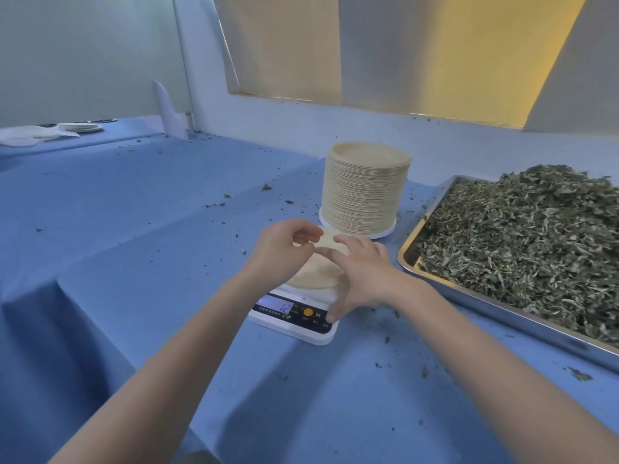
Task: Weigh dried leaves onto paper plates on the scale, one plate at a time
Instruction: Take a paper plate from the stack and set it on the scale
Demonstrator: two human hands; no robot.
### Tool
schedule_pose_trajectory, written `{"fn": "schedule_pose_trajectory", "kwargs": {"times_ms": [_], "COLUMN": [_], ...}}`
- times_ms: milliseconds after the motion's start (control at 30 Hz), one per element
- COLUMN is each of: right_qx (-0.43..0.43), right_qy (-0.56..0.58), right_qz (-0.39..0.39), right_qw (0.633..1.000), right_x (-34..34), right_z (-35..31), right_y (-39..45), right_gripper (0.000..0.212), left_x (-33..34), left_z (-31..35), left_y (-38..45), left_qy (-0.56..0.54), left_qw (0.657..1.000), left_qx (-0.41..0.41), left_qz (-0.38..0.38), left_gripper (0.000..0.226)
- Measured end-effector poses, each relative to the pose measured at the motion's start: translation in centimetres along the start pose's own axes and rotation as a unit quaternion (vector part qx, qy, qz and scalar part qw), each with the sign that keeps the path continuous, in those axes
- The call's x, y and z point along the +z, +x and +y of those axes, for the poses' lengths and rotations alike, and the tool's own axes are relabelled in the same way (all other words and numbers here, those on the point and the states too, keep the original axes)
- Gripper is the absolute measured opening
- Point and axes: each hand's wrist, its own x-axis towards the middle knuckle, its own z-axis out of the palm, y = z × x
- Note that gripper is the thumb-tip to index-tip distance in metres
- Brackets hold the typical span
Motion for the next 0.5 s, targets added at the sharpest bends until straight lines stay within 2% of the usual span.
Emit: {"fn": "schedule_pose_trajectory", "kwargs": {"times_ms": [100,267,367,500], "right_qx": [0.028,0.110,0.108,0.081], "right_qy": [-0.015,-0.104,-0.104,-0.054], "right_qz": [-0.033,-0.099,-0.100,-0.100], "right_qw": [0.999,0.983,0.984,0.990], "right_x": [-0.4,-1.2,-1.8,-2.3], "right_z": [-0.8,-3.1,-3.7,-3.8], "right_y": [0.4,2.2,2.3,1.0], "right_gripper": [0.119,0.134,0.125,0.136], "left_x": [0.0,0.1,-0.2,-1.0], "left_z": [-0.4,-0.3,-0.4,-0.8], "left_y": [0.1,0.2,0.1,0.1], "left_qy": [-0.005,-0.026,-0.034,-0.023], "left_qw": [1.000,0.999,0.999,0.999], "left_qx": [-0.006,-0.007,-0.016,-0.030], "left_qz": [0.013,0.030,0.038,0.027], "left_gripper": [0.031,0.034,0.034,0.036]}}
